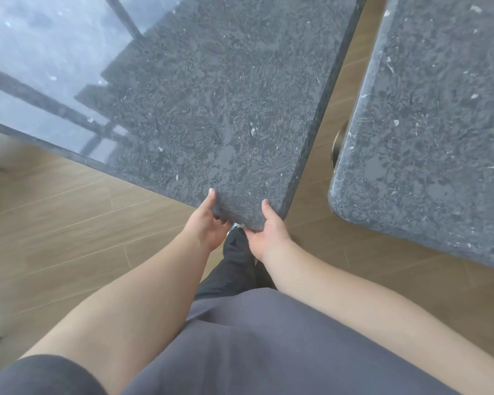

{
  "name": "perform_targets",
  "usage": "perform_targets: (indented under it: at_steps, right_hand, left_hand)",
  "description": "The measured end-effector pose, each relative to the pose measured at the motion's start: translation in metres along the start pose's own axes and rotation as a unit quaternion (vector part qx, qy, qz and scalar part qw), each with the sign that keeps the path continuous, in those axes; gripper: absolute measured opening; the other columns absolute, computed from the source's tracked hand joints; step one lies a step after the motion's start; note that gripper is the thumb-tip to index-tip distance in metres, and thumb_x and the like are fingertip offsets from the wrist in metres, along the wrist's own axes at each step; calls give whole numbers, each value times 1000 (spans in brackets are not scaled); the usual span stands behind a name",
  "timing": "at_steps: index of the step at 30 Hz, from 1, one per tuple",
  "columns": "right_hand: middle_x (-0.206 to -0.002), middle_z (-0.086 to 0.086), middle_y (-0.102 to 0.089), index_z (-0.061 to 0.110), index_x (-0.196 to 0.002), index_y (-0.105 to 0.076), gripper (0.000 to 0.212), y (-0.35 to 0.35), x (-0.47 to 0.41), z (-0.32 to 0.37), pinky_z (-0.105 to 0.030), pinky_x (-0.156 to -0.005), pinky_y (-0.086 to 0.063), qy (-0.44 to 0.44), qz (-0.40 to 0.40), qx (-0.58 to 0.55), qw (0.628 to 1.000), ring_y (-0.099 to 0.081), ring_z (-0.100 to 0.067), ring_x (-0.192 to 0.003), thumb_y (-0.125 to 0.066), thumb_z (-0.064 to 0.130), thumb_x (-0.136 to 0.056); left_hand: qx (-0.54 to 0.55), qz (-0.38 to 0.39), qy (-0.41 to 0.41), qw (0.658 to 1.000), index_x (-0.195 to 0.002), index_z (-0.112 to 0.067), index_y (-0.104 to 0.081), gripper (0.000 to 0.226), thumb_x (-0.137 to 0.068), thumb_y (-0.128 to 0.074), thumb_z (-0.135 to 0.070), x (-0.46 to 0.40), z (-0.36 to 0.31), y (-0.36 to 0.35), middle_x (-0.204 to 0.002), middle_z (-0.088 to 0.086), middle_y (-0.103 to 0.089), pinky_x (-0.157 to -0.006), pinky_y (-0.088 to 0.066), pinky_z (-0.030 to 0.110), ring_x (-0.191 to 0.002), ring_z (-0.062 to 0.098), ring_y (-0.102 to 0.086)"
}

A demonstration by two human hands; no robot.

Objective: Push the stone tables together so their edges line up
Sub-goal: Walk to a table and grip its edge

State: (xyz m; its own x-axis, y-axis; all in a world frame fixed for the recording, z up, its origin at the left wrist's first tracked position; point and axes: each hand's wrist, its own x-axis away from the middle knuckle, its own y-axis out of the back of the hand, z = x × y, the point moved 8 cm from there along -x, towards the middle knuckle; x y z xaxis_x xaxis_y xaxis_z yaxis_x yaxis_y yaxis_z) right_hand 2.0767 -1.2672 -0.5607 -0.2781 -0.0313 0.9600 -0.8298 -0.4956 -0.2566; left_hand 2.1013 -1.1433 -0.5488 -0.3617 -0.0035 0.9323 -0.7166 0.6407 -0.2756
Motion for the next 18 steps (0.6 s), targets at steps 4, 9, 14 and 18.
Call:
perform_targets:
  at_steps: [4, 9, 14, 18]
  right_hand:
    - [-113, -17, -71, 8, -121, -59, 34, -3, 0, 1, -49, -101, -53, 9, -20, -4, 1000, -69, -32, -107, -70, 28, -95]
    - [-96, -17, -77, 5, -110, -63, 23, -1, 5, 7, -49, -90, -56, 3, -19, 5, 1000, -70, -33, -101, -70, 21, -95]
    - [-109, -16, -74, 5, -116, -62, 27, -2, 4, 6, -51, -104, -50, 13, -14, -3, 1000, -69, -33, -107, -69, 19, -95]
    - [-98, -16, -77, 4, -122, -61, 33, -1, 8, 8, -49, -90, -57, 13, -24, 3, 1000, -72, -32, -98, -71, 19, -94]
  left_hand:
    - [28, 7, 30, 999, -131, -3, -60, 46, -100, -64, -37, -7, 3, -3, -134, 19, -65, -114, -43, 50, -125, 34, -62]
    - [55, 35, 73, 995, -141, -5, -55, 59, -98, -63, -45, -12, 0, -6, -140, 22, -61, -117, -37, 55, -131, 39, -57]
    - [36, 17, 98, 994, -139, -7, -55, 63, -95, -65, -51, -14, -1, -1, -139, 21, -61, -114, -41, 56, -129, 39, -59]
    - [30, -1, 49, 998, -117, -6, -67, 28, -99, -66, -27, -17, -21, 3, -122, 20, -72, -92, -56, 54, -101, 36, -75]
